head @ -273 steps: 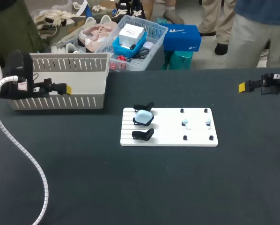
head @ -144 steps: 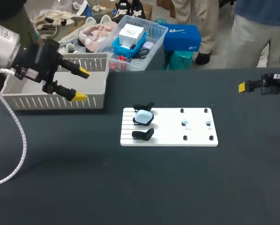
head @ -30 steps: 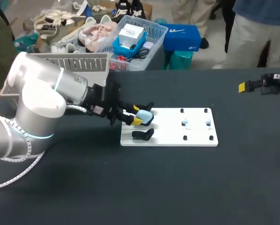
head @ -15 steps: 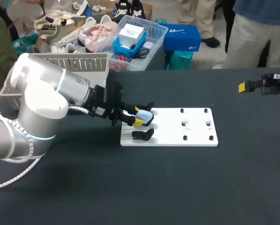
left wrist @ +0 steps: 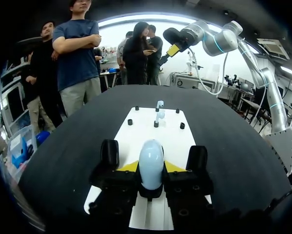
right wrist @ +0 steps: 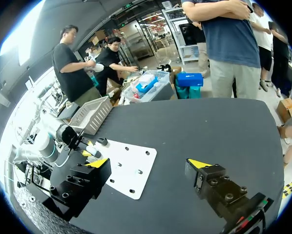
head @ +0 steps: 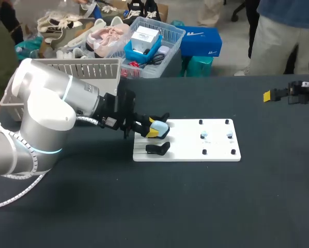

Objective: Pick up each earbud case from the left stands, insert the matching earbuds, close the lid, and place the case in the box.

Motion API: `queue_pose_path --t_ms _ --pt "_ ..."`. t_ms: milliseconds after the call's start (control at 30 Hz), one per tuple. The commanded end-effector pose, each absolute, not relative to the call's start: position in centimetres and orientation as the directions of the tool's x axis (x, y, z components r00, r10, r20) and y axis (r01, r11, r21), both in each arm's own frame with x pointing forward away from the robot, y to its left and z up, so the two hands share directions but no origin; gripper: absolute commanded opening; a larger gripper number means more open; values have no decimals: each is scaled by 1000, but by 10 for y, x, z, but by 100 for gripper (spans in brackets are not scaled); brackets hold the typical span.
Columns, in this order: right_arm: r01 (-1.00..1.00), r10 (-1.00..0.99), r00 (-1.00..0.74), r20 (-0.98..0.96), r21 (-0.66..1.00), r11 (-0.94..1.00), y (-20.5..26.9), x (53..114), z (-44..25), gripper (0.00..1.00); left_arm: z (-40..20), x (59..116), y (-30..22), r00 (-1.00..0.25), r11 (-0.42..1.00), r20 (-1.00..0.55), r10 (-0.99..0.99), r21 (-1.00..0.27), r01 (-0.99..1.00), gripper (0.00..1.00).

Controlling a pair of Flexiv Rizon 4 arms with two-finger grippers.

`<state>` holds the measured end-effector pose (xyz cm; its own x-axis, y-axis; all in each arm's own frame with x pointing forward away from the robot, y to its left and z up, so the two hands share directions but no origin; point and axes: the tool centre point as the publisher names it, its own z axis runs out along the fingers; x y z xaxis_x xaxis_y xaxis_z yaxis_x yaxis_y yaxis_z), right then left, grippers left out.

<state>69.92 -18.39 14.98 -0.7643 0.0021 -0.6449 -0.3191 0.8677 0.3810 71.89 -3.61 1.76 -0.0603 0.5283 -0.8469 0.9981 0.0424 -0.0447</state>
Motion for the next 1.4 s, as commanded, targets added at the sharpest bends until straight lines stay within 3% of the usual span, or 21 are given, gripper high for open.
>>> queue_pose_path --t_ms 33,667,1400 --pt "-321 1 -764 -645 382 867 -185 699 150 100 17 718 -37 -58 49 -852 520 -38 998 3" --pt "-321 1 -764 -645 382 867 -185 699 150 100 92 697 -24 -67 -19 -932 356 -79 997 0" --pt "-321 1 -764 -645 382 867 -185 699 150 100 144 654 -27 48 -35 -991 122 44 998 0"
